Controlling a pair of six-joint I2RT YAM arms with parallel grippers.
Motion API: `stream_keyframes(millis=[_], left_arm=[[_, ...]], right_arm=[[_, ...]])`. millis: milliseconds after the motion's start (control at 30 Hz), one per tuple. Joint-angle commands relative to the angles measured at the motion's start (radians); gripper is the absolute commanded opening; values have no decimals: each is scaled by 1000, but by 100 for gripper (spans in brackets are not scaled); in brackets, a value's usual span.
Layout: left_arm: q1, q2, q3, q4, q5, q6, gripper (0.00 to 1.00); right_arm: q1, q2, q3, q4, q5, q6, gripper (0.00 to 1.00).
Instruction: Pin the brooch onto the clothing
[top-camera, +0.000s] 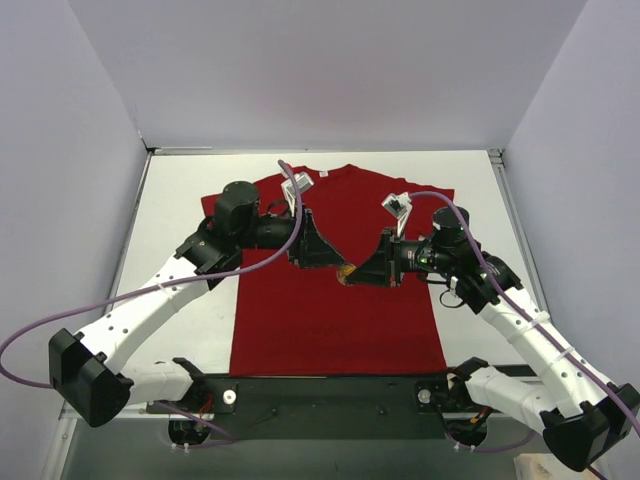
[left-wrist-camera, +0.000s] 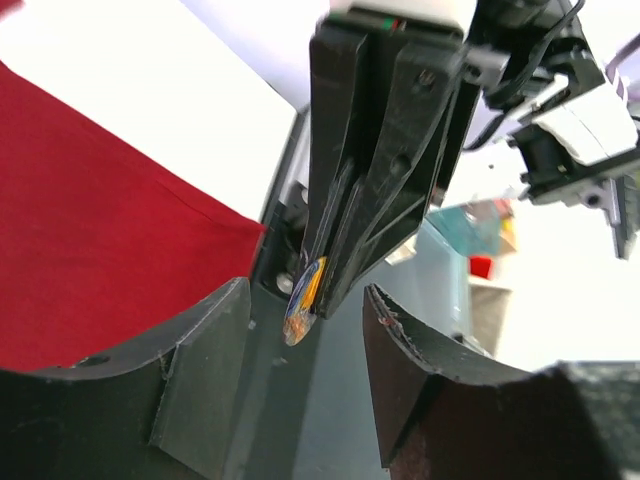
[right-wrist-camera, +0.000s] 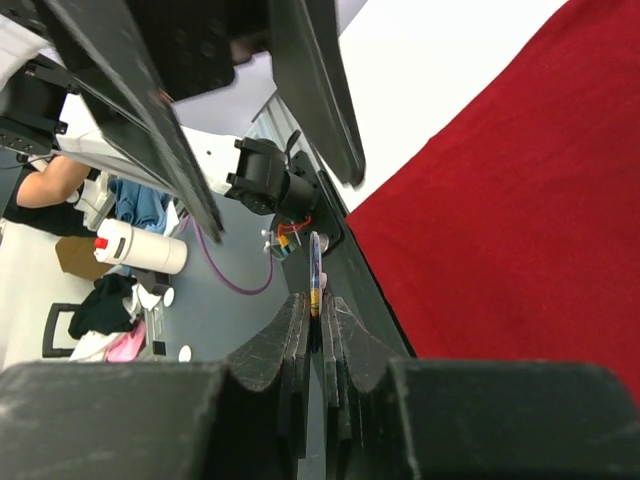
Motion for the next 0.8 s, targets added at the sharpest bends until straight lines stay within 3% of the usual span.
stream_keyframes(millis=[0, 133, 300, 400, 467, 500, 533, 600, 633, 733, 767], left_arm=[[-4, 17, -9, 90, 112, -45, 58], [-26, 34, -19, 91, 122, -57, 54], [-37, 52, -25, 143, 125, -72, 39], [-40, 58, -31, 180, 135, -97, 18], [-40, 58, -39, 237, 140, -141, 3], [-40, 61, -40, 258, 154, -161, 0], [-37, 61, -43, 307, 163, -182, 0], [-34, 64, -39, 349, 187, -248, 0], [-32, 66, -40, 396, 200, -271, 0], [-24, 69, -31, 493, 250, -377, 0], [-23, 69, -28, 517, 261, -425, 0]], right_arm=[[-2, -25, 35, 84, -30, 8, 0], [-4, -45, 37, 94, -3, 16, 0], [-4, -53, 33, 97, 11, 31, 0], [-2, -53, 30, 97, 8, 42, 0], [-2, -53, 29, 136, 8, 49, 6], [-2, -54, 35, 137, 8, 56, 12], [-4, -56, 43, 130, 13, 54, 31], [-2, -85, 76, 57, 55, -7, 55], [-1, -99, 125, 17, 83, -36, 75], [3, -169, 217, -116, 207, -180, 96], [4, -183, 236, -161, 230, -213, 99]])
